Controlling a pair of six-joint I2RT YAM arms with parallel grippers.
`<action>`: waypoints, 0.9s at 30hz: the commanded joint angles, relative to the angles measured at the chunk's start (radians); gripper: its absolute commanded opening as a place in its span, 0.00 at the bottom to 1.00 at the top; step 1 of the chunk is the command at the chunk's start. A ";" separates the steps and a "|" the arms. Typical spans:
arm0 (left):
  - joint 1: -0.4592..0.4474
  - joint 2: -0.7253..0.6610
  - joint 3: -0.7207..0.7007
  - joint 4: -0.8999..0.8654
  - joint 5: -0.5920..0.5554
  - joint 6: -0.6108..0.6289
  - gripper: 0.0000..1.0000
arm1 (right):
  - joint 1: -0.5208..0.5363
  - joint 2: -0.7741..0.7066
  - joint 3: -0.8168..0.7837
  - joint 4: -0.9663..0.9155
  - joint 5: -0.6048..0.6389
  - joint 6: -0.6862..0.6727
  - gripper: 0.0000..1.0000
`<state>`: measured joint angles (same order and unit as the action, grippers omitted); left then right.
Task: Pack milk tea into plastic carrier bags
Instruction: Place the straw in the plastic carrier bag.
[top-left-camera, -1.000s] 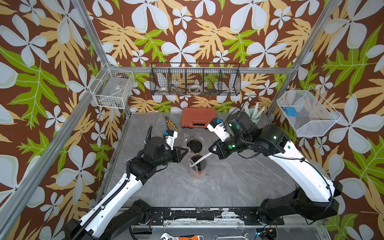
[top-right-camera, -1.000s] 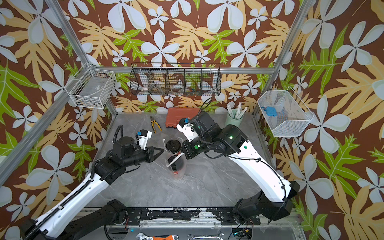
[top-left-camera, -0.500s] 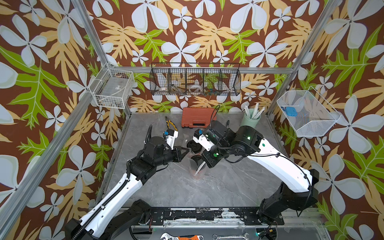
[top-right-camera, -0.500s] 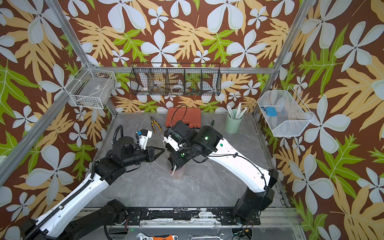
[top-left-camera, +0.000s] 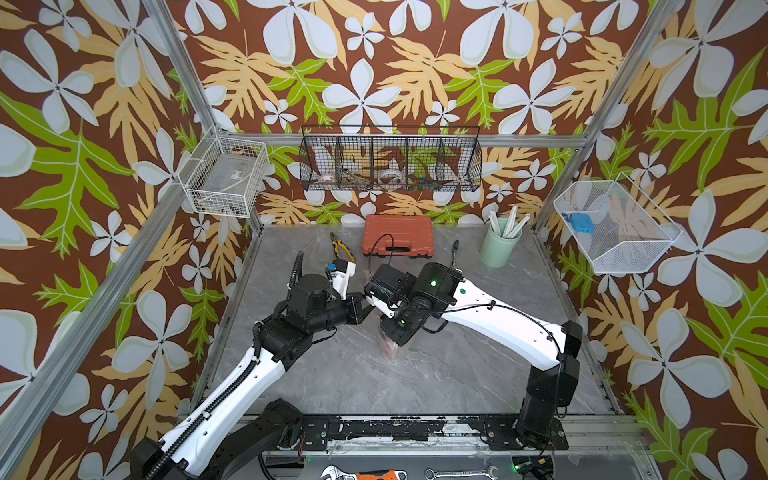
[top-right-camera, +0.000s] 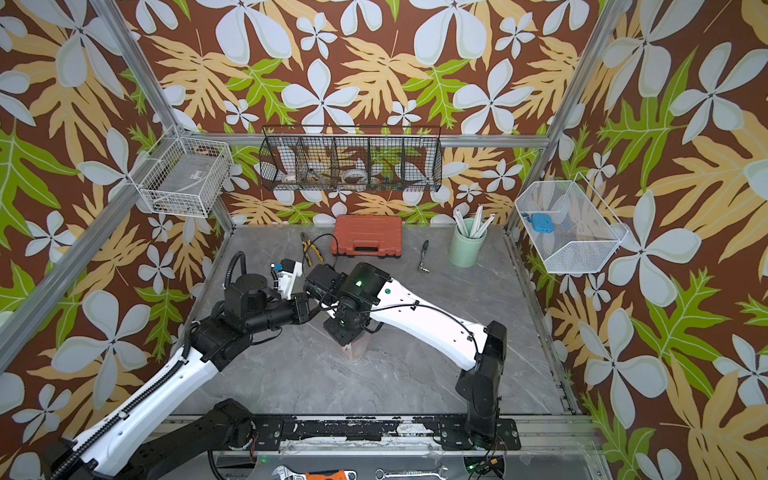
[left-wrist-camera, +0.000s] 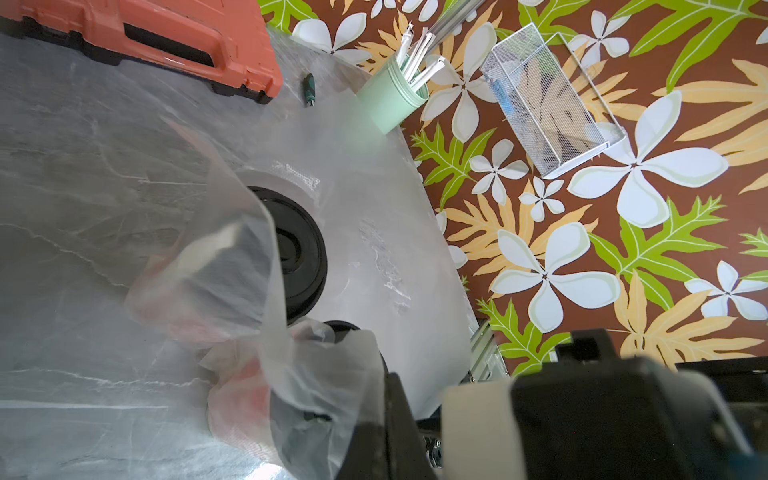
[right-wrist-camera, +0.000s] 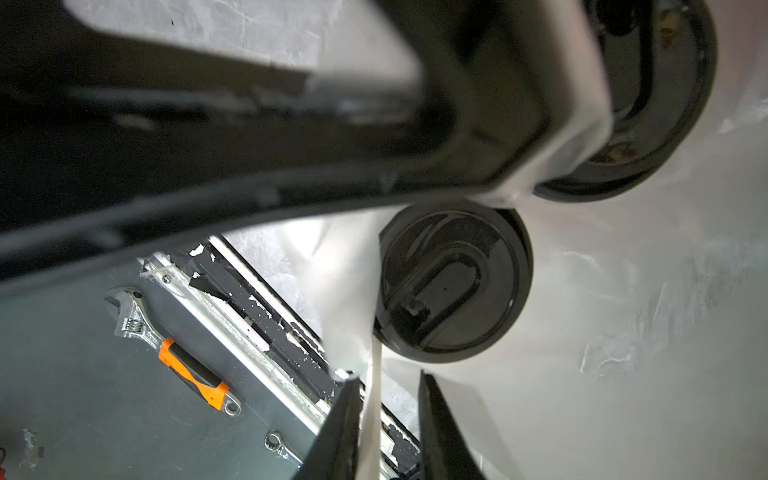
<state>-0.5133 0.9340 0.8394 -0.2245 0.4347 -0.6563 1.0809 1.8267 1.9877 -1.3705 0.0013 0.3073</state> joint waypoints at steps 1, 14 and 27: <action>-0.001 -0.008 0.000 0.021 -0.003 0.001 0.00 | 0.001 -0.025 0.019 0.009 0.006 0.004 0.33; -0.001 -0.019 0.008 -0.017 -0.072 0.026 0.09 | -0.046 -0.122 0.140 0.011 -0.019 0.000 0.45; -0.001 -0.018 0.231 -0.219 -0.390 0.158 0.53 | -0.462 -0.418 -0.254 0.332 0.149 0.000 0.64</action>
<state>-0.5133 0.9127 1.0351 -0.3740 0.1825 -0.5621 0.6838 1.4483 1.7950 -1.1500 0.0723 0.3111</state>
